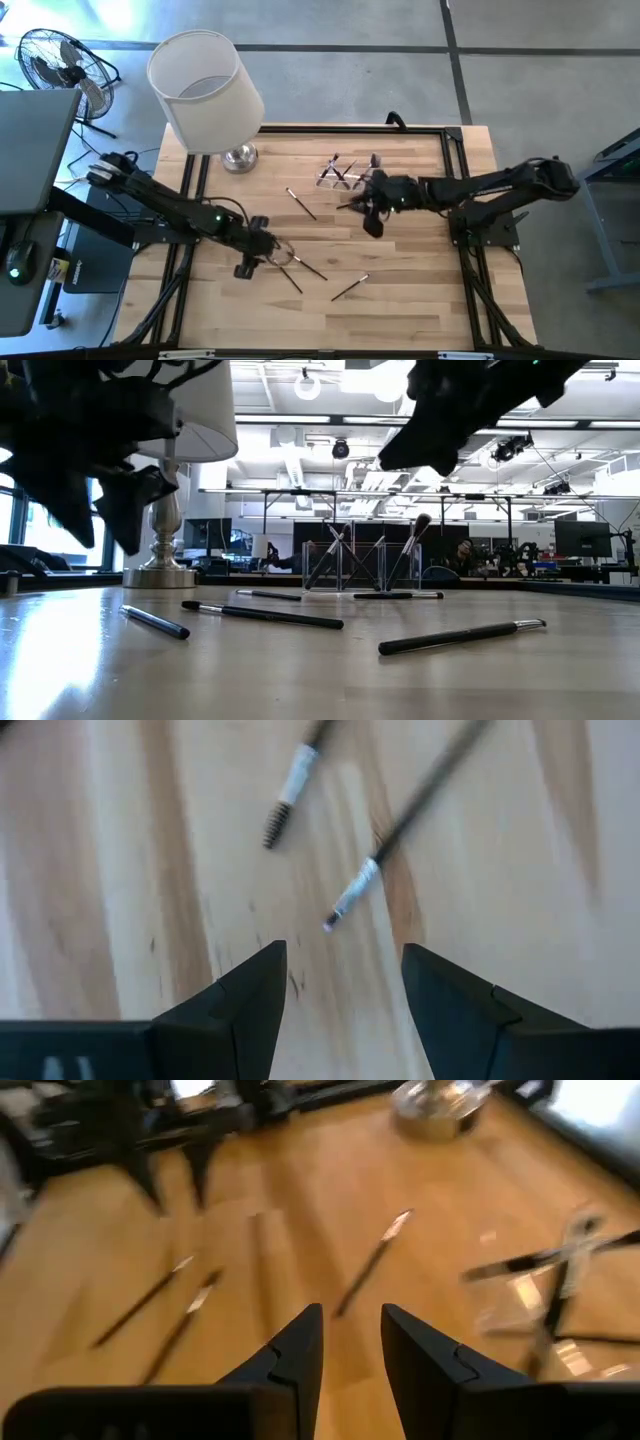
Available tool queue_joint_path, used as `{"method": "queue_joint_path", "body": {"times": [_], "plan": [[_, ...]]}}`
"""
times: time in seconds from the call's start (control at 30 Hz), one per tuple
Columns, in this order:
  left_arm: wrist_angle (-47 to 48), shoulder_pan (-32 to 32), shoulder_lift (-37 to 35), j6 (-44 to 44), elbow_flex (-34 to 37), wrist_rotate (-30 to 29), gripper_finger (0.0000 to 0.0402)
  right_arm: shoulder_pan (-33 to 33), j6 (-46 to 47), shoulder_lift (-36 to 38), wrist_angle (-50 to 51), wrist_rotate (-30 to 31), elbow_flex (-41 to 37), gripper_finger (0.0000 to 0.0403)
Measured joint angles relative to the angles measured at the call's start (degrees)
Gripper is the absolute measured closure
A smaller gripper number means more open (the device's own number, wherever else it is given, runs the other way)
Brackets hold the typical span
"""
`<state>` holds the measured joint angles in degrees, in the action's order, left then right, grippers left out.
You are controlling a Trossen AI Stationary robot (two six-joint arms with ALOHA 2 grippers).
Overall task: Put items in baskets/containers
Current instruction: Put the eyeshadow brush into the transparent organizer
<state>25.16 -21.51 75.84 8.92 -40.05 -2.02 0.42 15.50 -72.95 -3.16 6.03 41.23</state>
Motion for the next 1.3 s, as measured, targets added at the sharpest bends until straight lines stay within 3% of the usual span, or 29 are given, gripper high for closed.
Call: {"method": "queue_joint_path", "body": {"times": [0.2, 0.47, 0.67, 0.8, 1.1, 1.3], "plan": [[-2.2, -0.2, 4.6, -9.4, 0.0, -0.3, 0.0205, 8.4, 6.7, -0.5, 2.5, 2.6, 0.0, 0.0305], [-2.2, -0.2, 9.5, -17.7, 0.0, -2.1, 0.0205, 17.7, 18.1, -0.5, 3.5, 19.5, 0.0, 0.0305], [-2.2, -0.2, 11.8, -18.2, -0.2, -2.0, 0.0205, 21.5, 25.0, -0.5, 1.5, 26.8, 0.0, 0.0305], [-2.5, -0.2, 12.8, -19.2, -0.2, -1.4, 0.0221, 23.3, 30.5, -0.6, 1.3, 28.6, 0.0, 0.0305], [-4.1, -0.3, 13.0, -19.2, 0.0, 0.3, 0.0313, 26.5, 36.4, -4.0, -0.3, 29.4, 0.0, 0.0305], [-4.7, -0.3, 13.1, -19.2, 0.0, 0.1, 0.0333, 27.7, 37.2, -8.8, -5.3, 27.3, 0.0, 0.0305]]}}
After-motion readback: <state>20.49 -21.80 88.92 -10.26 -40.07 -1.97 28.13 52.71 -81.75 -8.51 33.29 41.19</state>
